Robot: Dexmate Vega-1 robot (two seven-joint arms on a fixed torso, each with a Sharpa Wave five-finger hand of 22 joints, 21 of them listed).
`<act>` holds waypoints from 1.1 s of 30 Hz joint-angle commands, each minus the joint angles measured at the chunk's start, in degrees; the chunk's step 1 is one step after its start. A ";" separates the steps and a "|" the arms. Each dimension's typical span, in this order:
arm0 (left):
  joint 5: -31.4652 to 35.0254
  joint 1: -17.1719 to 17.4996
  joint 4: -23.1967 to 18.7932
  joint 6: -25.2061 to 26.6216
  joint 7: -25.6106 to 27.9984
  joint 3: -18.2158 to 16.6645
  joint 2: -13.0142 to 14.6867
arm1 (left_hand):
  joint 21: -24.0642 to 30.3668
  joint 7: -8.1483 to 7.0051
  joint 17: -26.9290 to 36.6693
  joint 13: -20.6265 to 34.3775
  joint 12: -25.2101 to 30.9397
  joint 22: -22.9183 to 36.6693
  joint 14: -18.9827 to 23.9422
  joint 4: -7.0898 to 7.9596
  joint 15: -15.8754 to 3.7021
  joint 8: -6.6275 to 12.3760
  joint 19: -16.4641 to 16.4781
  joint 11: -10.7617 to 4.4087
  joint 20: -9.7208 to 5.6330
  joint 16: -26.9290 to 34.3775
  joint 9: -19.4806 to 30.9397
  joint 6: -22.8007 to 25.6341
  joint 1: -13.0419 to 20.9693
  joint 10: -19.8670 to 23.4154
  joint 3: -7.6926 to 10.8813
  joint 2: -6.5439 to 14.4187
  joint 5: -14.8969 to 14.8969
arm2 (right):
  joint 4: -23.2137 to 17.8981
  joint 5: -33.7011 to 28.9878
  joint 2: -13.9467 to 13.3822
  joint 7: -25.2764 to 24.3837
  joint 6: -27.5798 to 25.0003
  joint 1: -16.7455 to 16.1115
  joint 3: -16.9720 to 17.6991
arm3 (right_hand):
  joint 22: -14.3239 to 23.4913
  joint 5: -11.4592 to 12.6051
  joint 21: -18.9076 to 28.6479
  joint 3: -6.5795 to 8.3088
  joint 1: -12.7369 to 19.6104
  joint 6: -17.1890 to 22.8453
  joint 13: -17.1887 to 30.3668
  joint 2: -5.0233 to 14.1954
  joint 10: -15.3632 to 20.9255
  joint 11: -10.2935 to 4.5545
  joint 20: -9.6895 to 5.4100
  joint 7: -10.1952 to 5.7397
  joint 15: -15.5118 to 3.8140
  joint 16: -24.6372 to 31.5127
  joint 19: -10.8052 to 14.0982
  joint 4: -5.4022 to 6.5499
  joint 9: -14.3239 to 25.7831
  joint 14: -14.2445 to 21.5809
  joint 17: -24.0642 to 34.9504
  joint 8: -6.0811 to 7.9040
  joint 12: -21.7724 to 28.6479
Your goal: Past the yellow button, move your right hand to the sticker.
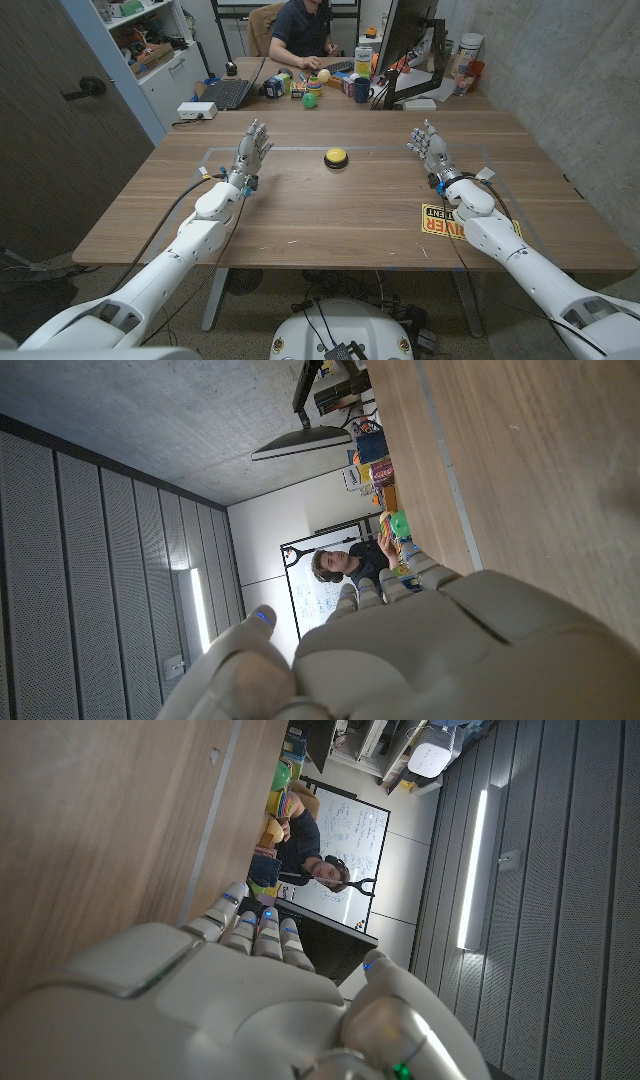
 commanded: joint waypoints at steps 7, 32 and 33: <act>1.53 -0.11 1.97 0.77 -1.72 -2.10 -2.45 | 0.32 0.08 0.12 0.22 0.31 0.28 -0.84 0.02 0.12 0.41 -0.15 0.02 -0.45 0.30 0.24 -0.47 -0.08 -0.80 0.20 5.93 0.42 | -1.54 -7.02 0.05 -5.07 4.12 -1.14 0.66 | 0.02 0.02 0.19 -1.63 1.65 2.58 0.05 0.09 2.31 -0.07 4.63 -2.54 -0.29 0.73 2.81 -2.41 0.02 2.92 -0.26 0.64 0.76; 2.53 -0.98 3.92 0.59 -4.03 -3.06 -3.83 | 0.25 0.00 0.14 0.22 0.32 0.29 -0.89 0.03 0.08 0.39 -0.21 -0.09 -0.47 0.24 0.24 -0.60 -0.12 -0.78 -0.06 5.92 0.48 | -23.04 -28.13 -7.43 -19.97 1.44 -15.03 9.19 | -0.33 0.48 -1.43 -2.55 3.32 -1.87 0.03 -0.57 -0.75 -3.98 11.27 -4.20 -0.14 -0.24 4.95 -3.43 0.06 3.42 -0.29 -0.28 -0.14; 2.55 -0.97 3.91 0.60 -4.05 -3.09 -3.84 | 0.25 0.02 0.14 0.22 0.32 0.29 -0.88 0.03 0.12 0.39 -0.20 -0.05 -0.45 0.25 0.24 -0.61 -0.12 -0.78 -0.06 5.92 0.48 | -23.08 -28.37 -7.20 -19.84 1.32 -15.10 9.40 | -0.34 0.49 -1.47 -2.57 3.35 -1.82 0.03 -0.57 -0.75 -4.18 11.44 -4.45 -0.14 -0.25 5.05 -3.44 0.06 3.42 -0.29 -0.23 -0.11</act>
